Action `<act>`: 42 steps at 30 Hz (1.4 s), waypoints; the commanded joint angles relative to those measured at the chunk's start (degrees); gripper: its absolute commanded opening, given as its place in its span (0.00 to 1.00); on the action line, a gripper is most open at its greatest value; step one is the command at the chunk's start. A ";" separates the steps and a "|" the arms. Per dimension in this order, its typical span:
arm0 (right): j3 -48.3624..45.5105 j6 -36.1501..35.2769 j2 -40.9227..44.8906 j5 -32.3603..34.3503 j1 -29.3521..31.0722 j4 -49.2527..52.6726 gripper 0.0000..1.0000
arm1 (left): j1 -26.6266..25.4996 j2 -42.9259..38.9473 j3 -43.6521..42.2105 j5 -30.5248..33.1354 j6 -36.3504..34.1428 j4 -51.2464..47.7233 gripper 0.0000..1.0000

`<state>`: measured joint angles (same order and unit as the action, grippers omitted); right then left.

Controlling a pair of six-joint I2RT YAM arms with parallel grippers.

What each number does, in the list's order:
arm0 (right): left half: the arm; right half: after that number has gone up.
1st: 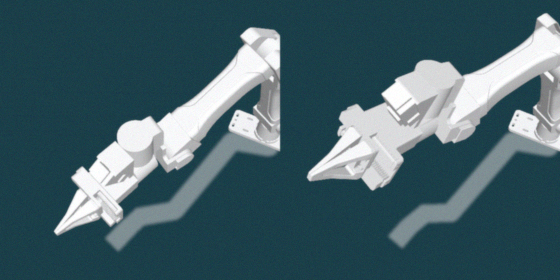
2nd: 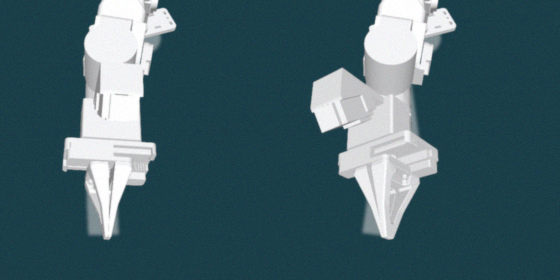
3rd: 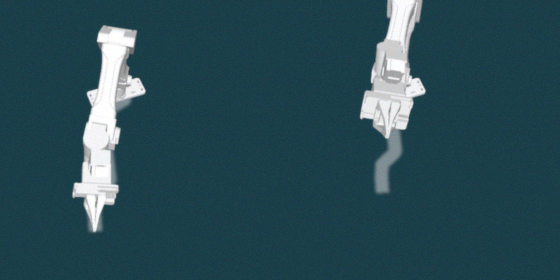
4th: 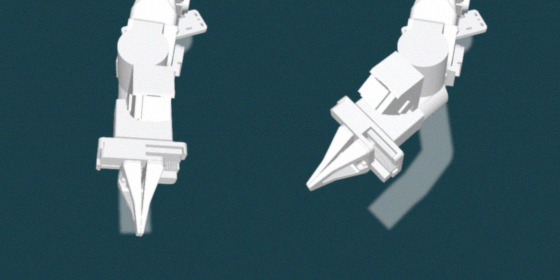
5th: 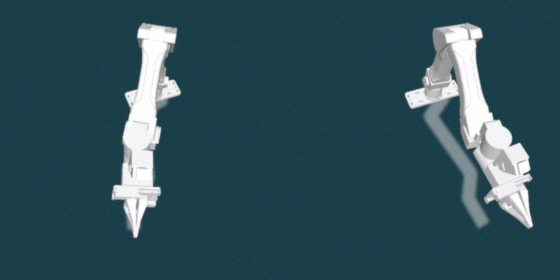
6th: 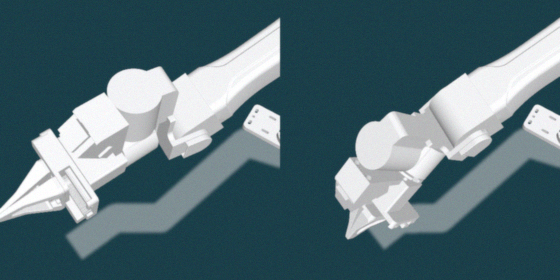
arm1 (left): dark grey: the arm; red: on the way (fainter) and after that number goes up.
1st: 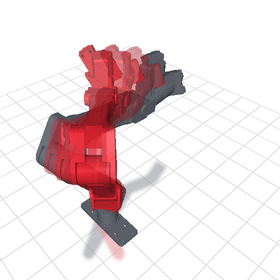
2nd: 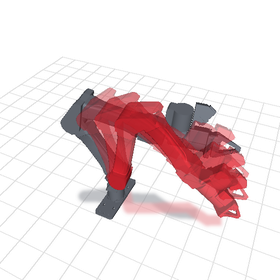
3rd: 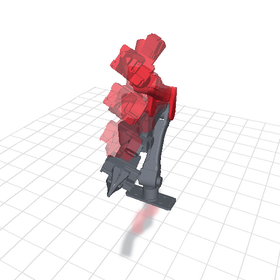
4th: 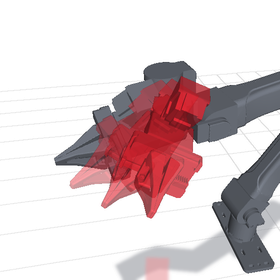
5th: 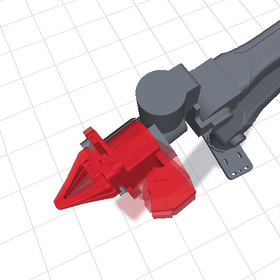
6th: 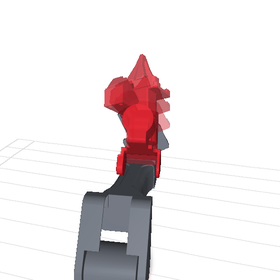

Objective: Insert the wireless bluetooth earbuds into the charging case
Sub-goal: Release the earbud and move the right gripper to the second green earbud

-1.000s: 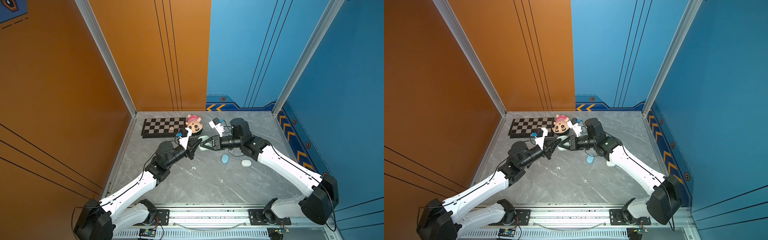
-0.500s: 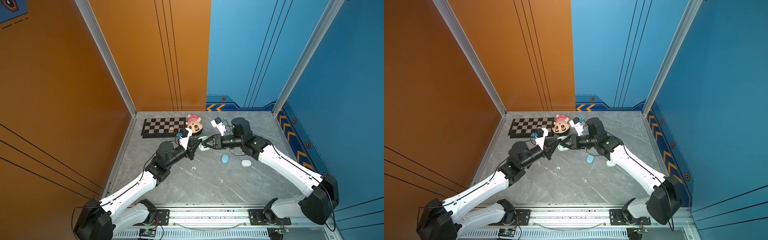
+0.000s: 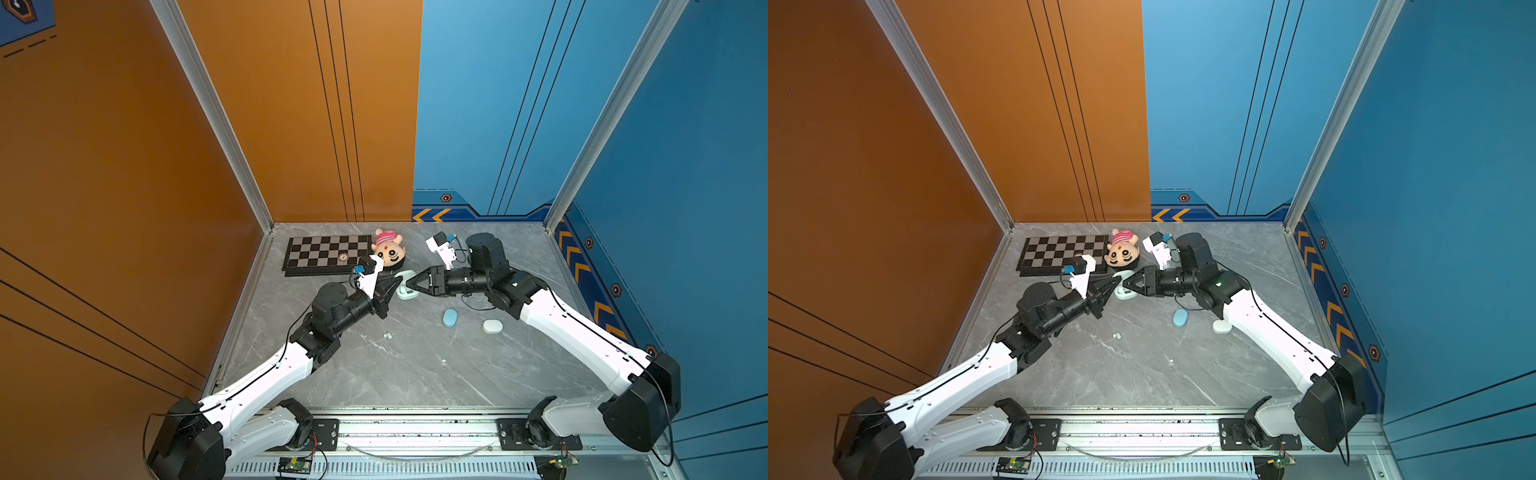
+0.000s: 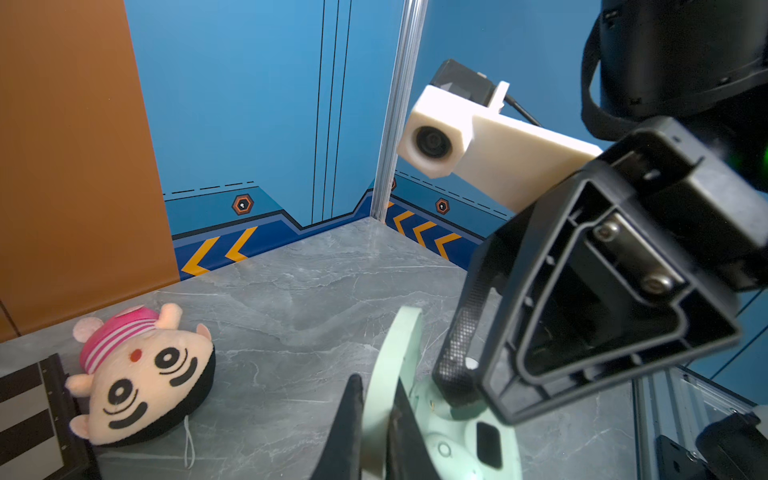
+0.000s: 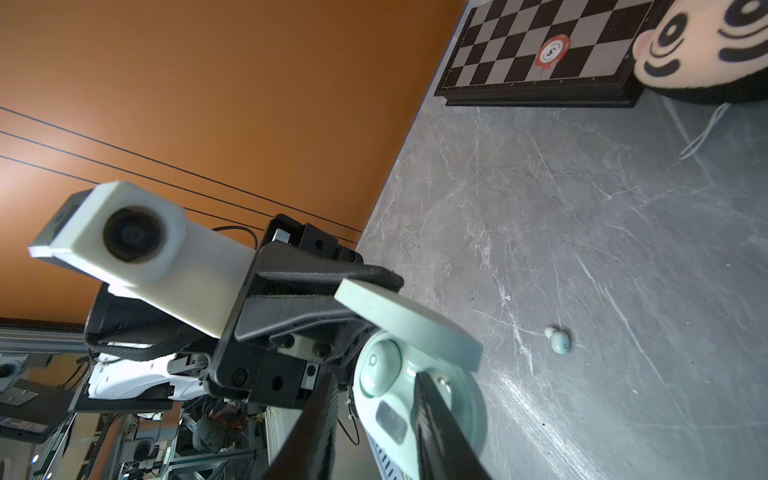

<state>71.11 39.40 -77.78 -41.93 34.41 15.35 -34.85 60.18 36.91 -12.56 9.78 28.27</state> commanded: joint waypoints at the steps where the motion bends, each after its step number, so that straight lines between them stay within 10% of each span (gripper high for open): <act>1: 3.32 -1.18 4.71 3.47 -1.21 2.34 0.35 | 1.06 -2.11 -0.98 5.23 -1.96 2.49 0.00; 14: 6.13 -3.54 -2.09 24.44 -2.10 27.99 0.35 | 8.55 -19.16 -7.02 12.45 -3.00 -11.64 0.00; 29: 5.21 50.40 -18.43 40.73 13.77 22.94 0.58 | 11.47 -34.77 -10.70 16.53 -3.81 -24.59 0.00; 42: 12.99 75.18 -33.94 39.71 20.25 15.75 0.54 | 12.09 -39.86 -12.54 17.37 -3.01 -26.59 0.00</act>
<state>81.71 106.85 -110.17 -4.01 53.84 32.77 -23.51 21.56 25.19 3.09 6.87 2.63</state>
